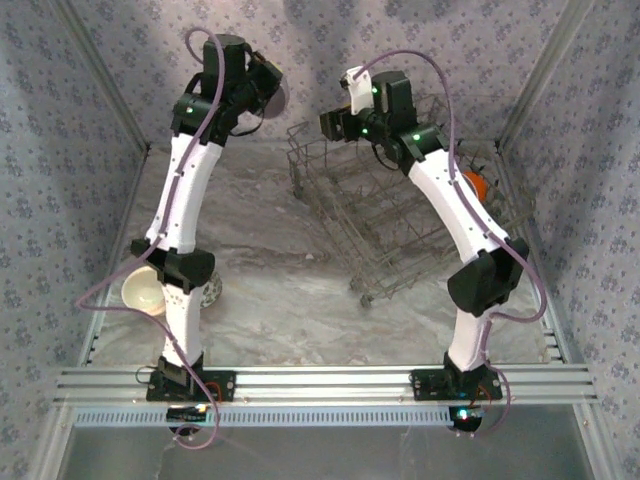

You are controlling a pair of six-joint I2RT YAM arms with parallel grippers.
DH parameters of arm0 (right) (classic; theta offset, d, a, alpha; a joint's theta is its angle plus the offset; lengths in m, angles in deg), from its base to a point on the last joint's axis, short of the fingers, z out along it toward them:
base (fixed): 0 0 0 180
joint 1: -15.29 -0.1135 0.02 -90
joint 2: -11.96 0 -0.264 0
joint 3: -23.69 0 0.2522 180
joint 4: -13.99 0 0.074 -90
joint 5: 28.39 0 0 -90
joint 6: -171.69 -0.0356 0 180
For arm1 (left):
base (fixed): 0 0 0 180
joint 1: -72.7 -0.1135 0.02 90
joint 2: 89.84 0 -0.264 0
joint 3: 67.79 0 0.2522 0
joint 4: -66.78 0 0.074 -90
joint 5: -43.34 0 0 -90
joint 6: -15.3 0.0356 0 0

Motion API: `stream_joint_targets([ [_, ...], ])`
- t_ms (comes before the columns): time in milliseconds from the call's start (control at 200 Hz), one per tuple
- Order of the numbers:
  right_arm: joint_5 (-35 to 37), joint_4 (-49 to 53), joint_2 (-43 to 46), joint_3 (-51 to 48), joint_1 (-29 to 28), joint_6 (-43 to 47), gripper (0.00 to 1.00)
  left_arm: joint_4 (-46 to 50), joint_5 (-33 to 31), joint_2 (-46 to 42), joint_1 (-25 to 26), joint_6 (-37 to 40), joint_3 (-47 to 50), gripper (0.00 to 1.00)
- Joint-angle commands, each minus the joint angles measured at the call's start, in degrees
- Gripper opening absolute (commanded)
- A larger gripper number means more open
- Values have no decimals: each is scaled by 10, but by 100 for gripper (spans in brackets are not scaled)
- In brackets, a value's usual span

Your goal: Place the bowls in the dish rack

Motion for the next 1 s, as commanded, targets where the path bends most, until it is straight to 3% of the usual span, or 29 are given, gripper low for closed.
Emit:
stream_joint_targets([
  [0, 9, -110, 28, -38, -14, -43, 62, -62, -25, -4, 12, -20, -32, 0],
  [245, 41, -223, 26, -90, -48, -68, 56, -51, -40, -5, 32, -23, -30, 0],
  [415, 12, -310, 35, -137, -62, -68, 54, -48, -53, -10, 41, -18, -30, 0],
  [565, 27, -329, 30, -143, -78, -61, 53, -44, -64, -11, 48, -15, -30, 0],
  [725, 163, -332, 0, -121, -101, -57, 50, -41, -81, -15, 60, -17, -30, 0],
  [995, 277, -352, -41, -87, -119, -85, 47, -38, -102, -19, 75, -20, -30, 0],
])
